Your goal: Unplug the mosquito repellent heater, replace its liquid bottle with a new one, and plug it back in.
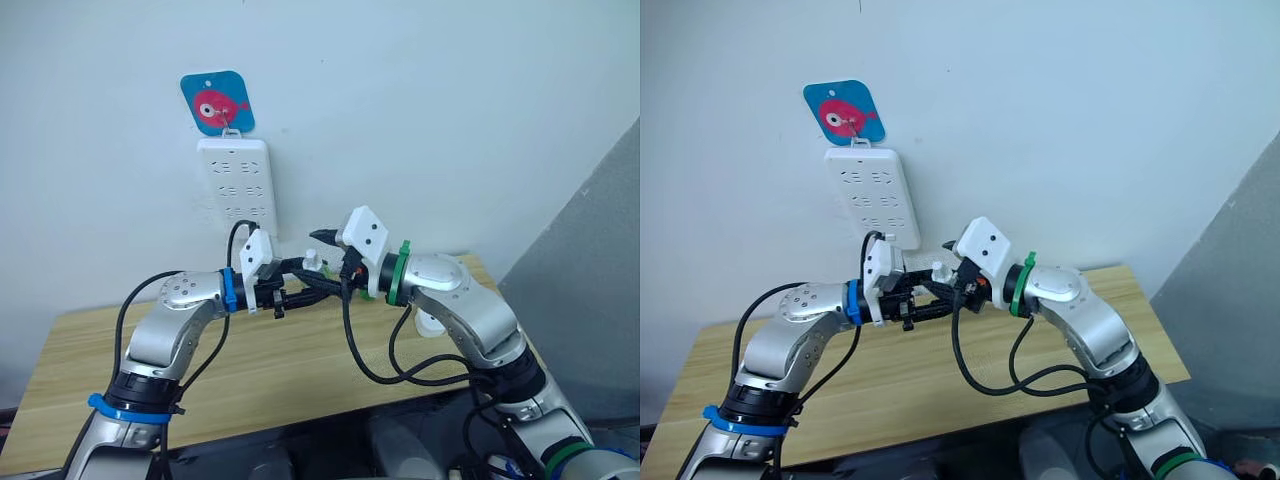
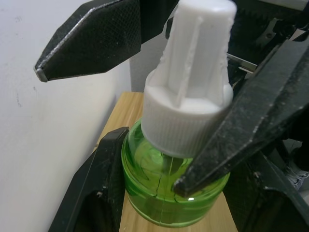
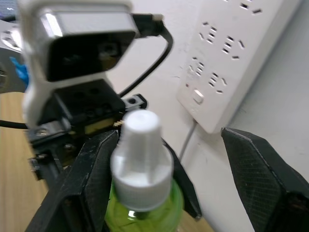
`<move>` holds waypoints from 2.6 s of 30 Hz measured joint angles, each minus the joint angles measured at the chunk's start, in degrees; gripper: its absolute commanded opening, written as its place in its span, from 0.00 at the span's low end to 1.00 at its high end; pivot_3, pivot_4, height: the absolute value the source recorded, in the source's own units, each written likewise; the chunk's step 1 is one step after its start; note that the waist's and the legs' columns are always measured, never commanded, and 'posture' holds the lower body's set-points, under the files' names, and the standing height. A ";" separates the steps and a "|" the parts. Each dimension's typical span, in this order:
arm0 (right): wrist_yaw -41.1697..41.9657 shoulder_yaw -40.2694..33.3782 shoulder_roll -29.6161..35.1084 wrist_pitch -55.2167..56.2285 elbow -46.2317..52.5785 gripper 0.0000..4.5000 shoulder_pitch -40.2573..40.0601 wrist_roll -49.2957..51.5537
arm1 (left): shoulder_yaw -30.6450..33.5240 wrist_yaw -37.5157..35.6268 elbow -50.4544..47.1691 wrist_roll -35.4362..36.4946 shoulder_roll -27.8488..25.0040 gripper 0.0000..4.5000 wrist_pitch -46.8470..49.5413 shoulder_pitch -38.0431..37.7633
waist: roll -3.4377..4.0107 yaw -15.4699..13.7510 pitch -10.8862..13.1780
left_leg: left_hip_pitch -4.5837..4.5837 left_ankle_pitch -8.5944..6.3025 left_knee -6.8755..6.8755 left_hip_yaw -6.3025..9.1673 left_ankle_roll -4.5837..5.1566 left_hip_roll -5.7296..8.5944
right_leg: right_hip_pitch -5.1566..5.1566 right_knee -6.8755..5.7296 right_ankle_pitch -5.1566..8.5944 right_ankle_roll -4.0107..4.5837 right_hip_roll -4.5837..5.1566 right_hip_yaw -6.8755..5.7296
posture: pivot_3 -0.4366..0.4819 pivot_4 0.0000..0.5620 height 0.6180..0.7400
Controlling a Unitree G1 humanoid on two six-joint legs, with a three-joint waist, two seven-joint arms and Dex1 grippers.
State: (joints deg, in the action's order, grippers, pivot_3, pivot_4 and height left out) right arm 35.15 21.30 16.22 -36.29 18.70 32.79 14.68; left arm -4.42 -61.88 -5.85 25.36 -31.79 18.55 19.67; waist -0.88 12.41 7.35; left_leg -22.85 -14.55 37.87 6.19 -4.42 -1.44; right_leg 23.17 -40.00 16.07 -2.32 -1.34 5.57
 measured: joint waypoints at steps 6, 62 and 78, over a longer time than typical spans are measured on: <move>5.87 -2.47 6.23 0.39 0.95 0.78 -0.06 2.88 | 0.00 0.42 0.21 -0.53 0.04 0.51 0.02 0.28 | 0.00 -0.04 0.00 | -0.01 0.00 0.01 -0.01 0.01 0.03 | 0.00 0.01 0.00 0.00 0.02 0.00 | 0.25 0.11 0.97; 5.63 -12.12 2.07 -6.56 5.95 0.06 4.02 16.00 | -0.96 0.06 -0.45 -0.63 0.48 0.51 0.04 -2.14 | 0.02 0.07 -0.01 | -0.02 0.00 0.00 0.01 0.01 0.00 | 0.00 0.00 0.01 0.01 0.00 0.00 | 0.27 0.13 0.97; -10.06 -7.93 2.55 16.53 -4.26 0.06 -21.72 -5.83 | 3.85 3.18 -7.11 -1.40 -6.25 0.51 -0.69 -17.97 | 0.14 -1.09 0.14 | 0.08 -0.03 -0.07 -0.21 0.02 -0.10 | 0.02 0.02 0.21 -0.17 -0.15 0.20 | 0.31 0.21 0.97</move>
State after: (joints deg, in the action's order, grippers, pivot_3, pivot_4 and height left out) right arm 25.10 13.37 18.77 -19.76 14.44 11.07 8.85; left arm -0.58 -58.70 -12.96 23.96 -38.04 17.85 1.70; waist -0.74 11.32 7.49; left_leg -22.77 -14.58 37.79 5.98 -4.40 -1.54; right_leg 23.19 -39.98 16.28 -2.49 -1.49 5.77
